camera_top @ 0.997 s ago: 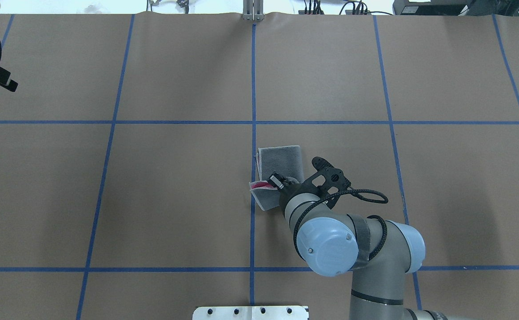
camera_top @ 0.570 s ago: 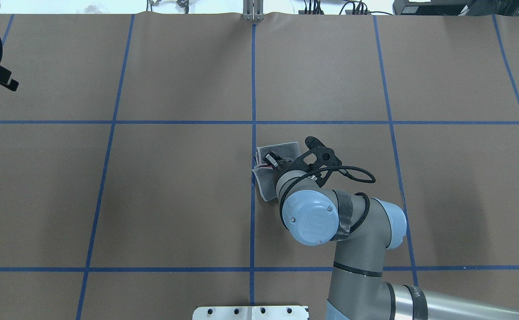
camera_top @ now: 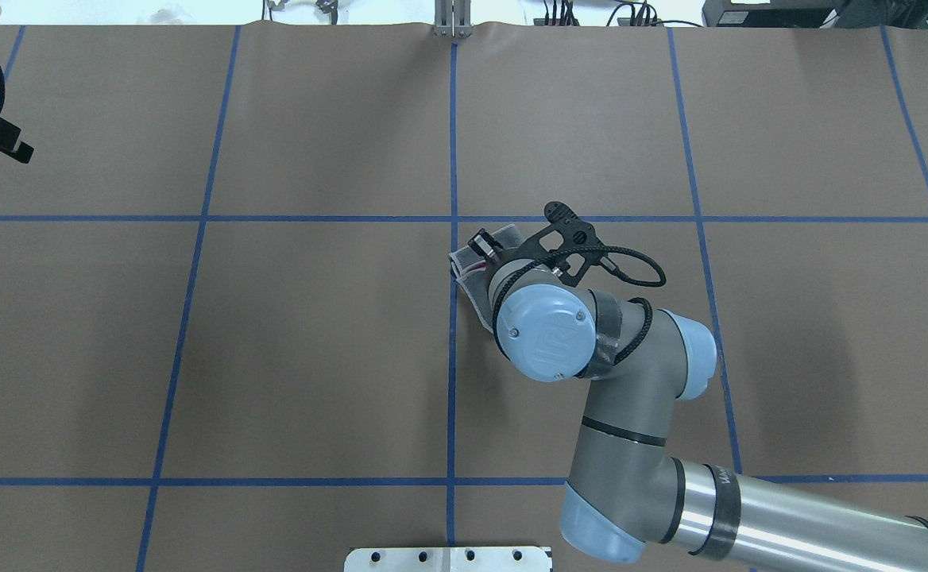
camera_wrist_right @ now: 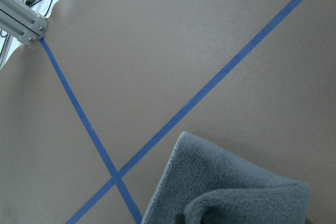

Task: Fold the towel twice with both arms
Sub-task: 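Fold the held strip end over toward the far end with the right gripper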

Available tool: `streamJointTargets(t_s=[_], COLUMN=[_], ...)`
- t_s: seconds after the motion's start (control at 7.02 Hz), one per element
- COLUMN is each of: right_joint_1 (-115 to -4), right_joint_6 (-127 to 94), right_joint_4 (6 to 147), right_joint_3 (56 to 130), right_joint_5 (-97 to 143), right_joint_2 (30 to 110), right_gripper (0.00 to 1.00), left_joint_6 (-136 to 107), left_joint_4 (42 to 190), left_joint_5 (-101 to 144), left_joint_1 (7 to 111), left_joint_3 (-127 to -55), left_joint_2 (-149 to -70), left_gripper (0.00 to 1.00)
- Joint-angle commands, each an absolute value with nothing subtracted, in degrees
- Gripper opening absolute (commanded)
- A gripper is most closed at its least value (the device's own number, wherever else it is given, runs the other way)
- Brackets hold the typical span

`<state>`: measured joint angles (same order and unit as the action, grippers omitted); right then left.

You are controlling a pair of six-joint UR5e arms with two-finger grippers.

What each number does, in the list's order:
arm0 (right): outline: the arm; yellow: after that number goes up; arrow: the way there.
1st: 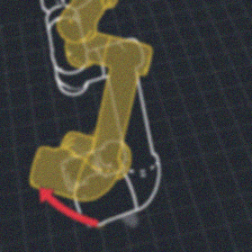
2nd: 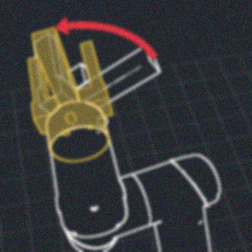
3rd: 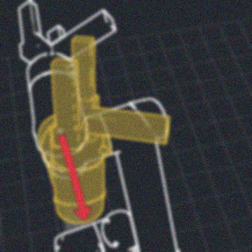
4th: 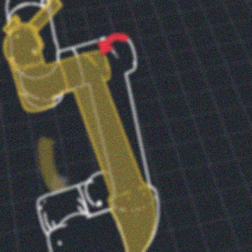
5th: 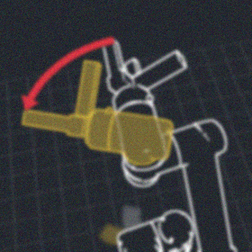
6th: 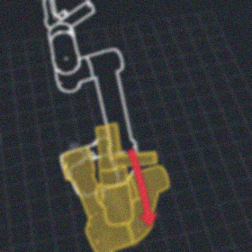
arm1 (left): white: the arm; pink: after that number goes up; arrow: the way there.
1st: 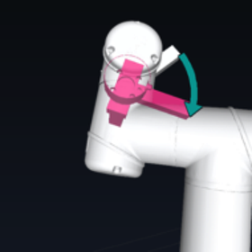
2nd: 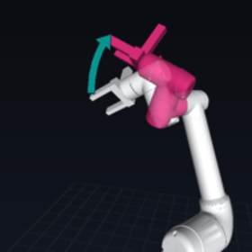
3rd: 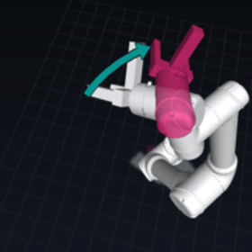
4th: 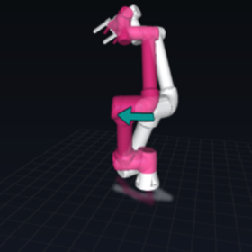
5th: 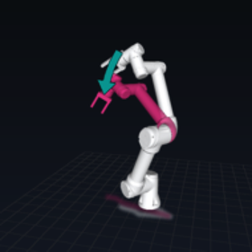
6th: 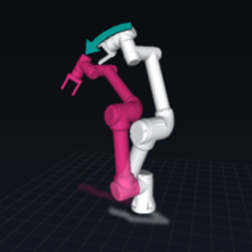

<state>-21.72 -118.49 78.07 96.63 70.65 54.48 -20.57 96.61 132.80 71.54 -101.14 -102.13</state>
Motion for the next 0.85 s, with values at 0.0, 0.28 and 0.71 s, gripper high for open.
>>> streamJointTargets(t_s=[0.0,0.28,0.71], right_joint_1=[-22.85,-23.9,-24.78], right_joint_6=[-118.39,-118.3,-117.25], right_joint_4=[75.17,75.06,75.06], right_joint_3=[90.55,87.82,86.4], right_joint_5=[70.75,71.36,72.24], right_joint_2=[51.07,48.96,49.83], right_gripper=[0.0,0.0,0.0], left_joint_6=[-20.57,-20.57,-20.57], left_joint_4=[96.68,96.68,96.77], left_joint_5=[132.8,132.8,132.8], left_joint_1=[71.54,71.54,71.54], left_joint_3=[-101.07,-101.07,-101.07], left_joint_2=[-102.13,-102.13,-102.13], left_gripper=[1.0,1.0,1.0])
